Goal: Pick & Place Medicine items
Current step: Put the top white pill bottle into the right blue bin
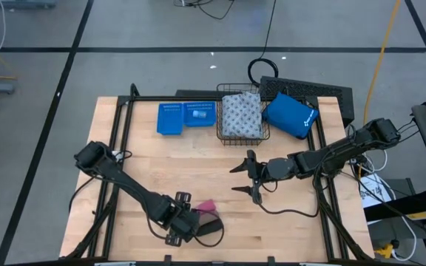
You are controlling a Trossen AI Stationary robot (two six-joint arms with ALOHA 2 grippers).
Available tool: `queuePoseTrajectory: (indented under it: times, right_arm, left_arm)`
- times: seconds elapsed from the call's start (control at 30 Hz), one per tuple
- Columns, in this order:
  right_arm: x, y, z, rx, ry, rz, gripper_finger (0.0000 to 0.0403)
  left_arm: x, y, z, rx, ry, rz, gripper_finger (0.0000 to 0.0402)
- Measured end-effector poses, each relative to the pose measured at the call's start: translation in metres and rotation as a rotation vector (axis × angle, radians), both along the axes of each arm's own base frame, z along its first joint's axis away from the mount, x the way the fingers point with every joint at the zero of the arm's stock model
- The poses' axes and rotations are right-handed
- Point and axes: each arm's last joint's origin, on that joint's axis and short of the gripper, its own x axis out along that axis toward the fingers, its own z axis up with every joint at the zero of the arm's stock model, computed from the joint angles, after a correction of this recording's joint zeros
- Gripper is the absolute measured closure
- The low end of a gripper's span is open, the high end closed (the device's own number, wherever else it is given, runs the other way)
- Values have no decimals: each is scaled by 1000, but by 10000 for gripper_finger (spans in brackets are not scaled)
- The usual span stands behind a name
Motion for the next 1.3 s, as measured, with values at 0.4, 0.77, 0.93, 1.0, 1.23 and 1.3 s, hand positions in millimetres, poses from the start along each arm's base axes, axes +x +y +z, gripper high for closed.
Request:
queuePoseTrajectory:
  times: [0.4, 0.77, 0.93, 1.0, 1.23, 1.3]
  right_arm:
    - [0, 0, 0, 3, 1, -2, 122]
    - [0, 0, 0, 4, -1, -3, 122]
    - [0, 0, 0, 4, -2, -3, 122]
    - [0, 0, 0, 4, -2, -3, 122]
    - [0, 0, 0, 4, -2, -3, 122]
    - [0, 0, 0, 4, -2, -3, 122]
  left_arm:
    - [-1, -2, -15, -32, -1, -5, 163]
    - [1, -1, -16, -30, -18, -32, 163]
    - [2, -1, -15, -4, -43, -49, 164]
    - [3, -1, -15, -4, -49, -53, 171]
    - [3, -1, -15, -5, -50, -51, 236]
    - [3, -1, -15, -7, -52, -48, 251]
